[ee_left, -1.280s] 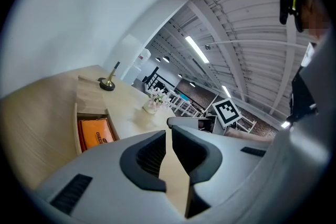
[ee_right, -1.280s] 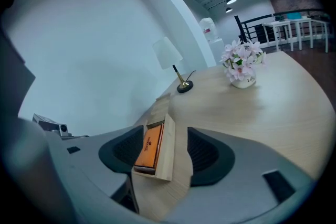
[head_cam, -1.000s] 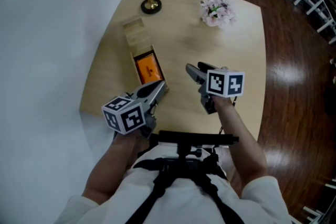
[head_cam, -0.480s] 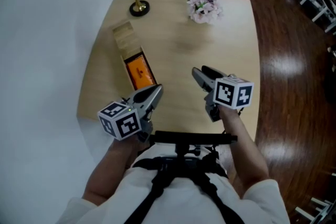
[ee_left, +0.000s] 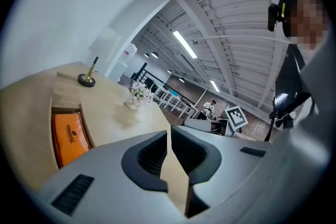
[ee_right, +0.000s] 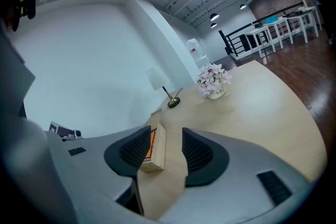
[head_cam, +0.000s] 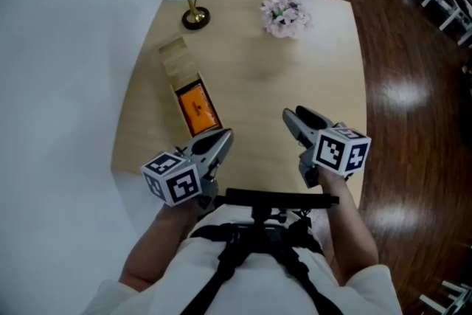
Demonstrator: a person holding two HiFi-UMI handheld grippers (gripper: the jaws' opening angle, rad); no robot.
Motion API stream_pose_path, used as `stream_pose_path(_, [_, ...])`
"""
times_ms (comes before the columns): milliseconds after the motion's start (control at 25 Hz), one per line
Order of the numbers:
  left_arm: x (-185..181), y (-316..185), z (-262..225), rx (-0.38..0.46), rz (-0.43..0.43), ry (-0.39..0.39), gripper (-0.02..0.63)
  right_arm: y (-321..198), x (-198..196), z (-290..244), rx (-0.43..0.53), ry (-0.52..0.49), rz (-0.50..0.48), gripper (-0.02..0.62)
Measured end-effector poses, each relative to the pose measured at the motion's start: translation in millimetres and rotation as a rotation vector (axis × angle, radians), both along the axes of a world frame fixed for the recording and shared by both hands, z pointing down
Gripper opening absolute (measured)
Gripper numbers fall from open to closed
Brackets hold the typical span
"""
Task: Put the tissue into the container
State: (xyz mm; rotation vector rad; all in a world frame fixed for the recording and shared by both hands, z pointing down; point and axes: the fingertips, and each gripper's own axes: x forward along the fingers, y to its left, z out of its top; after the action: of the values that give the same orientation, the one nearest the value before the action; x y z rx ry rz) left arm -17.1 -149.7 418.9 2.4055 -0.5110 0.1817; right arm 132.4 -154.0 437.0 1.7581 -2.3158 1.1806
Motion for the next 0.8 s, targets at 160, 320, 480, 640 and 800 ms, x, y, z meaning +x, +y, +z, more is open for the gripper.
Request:
stream_pose_path(160, [1,5,-5,0.002,0.01,0.007,0.017,10,7,-1,0.002,0.004,0.017,0.178])
stream_pose_path(320, [-1,8,-10,0.007,0.015,0.021,0.017,20,11,-2,0.017,0.001,0.039,0.175])
stream_pose_path(480, [-6,14,-12,-0.002,0.018,0.026,0.017,32,15,-6,0.031,0.02,0.078,0.142])
stream_pose_path(640, [-9,19,-13,-0.011,0.024,0.028,0.017,40,11,-8,0.039,0.042,0.091,0.112])
stream_pose_path(800, [-11,24,-12,-0.01,0.027,0.021,0.017,55,12,-10,0.036,0.07,0.1,0.091])
